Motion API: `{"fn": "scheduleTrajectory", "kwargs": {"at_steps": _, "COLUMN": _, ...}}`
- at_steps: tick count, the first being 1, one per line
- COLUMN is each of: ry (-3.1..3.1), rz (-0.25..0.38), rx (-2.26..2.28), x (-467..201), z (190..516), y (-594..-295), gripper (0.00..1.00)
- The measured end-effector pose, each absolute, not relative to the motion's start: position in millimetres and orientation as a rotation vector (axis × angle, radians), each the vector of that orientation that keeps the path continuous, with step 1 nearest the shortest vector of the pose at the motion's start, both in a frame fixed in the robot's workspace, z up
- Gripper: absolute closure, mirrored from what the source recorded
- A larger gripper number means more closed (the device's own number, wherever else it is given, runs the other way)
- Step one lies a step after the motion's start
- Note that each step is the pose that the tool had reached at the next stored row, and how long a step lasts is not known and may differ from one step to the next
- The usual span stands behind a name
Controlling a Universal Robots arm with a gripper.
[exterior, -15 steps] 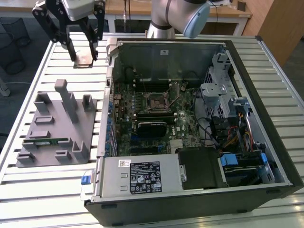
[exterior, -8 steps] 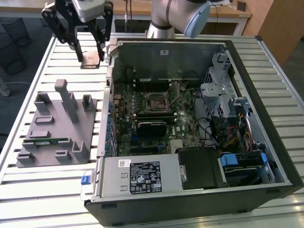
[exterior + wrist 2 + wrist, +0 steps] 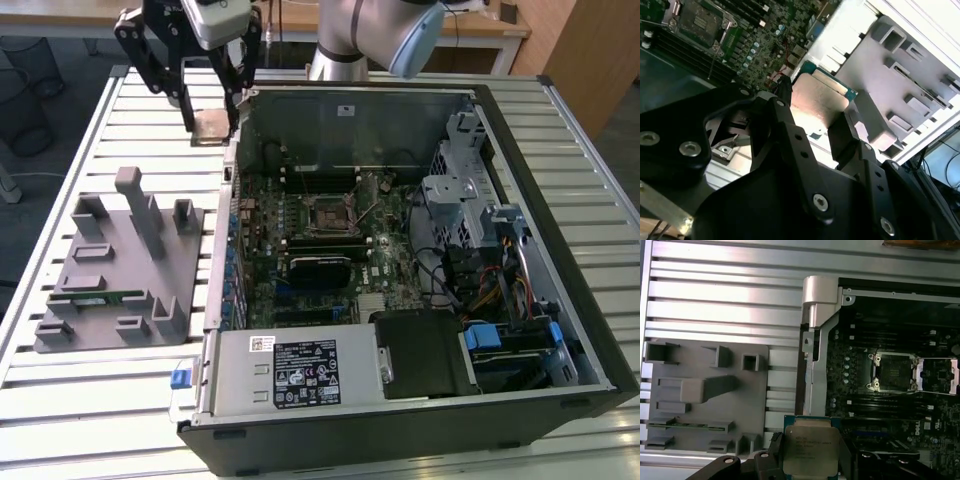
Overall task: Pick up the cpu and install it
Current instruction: 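Pick up the cpu and move it towards the insertion slot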
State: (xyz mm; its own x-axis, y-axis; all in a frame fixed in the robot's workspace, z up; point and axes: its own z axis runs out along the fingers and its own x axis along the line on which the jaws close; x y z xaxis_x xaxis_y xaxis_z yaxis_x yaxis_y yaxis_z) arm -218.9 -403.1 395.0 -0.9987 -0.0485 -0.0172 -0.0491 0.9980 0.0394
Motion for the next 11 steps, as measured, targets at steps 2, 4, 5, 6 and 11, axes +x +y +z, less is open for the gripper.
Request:
{"fn": "scheduleTrajectory", "kwargs": {"at_steps": 2, "ry": 3.124, "rz": 0.062, "rx": -0.076, "x": -215.4, "z": 394.5, "y": -403.1, "gripper": 0.46}}
{"fn": "scheduleTrajectory", "kwargs": {"at_steps": 4, "ry": 3.124, "rz": 0.062, "rx": -0.077, "x": -209.6, "z": 394.0, "y": -403.0, "gripper": 0.46}}
{"fn": "scheduleTrajectory", "kwargs": {"at_steps": 5, "ry": 3.124, "rz": 0.062, "rx": -0.076, "x": -205.8, "z": 393.7, "y": -403.0, "gripper": 0.46}}
{"fn": "scheduleTrajectory", "kwargs": {"at_steps": 6, "ry": 3.124, "rz": 0.062, "rx": -0.076, "x": -202.2, "z": 393.4, "y": -402.9, "gripper": 0.46}}
{"fn": "scheduleTrajectory", "kwargs": {"at_steps": 11, "ry": 3.124, "rz": 0.062, "rx": -0.076, "x": -185.3, "z": 392.3, "y": -402.8, "gripper": 0.46}}
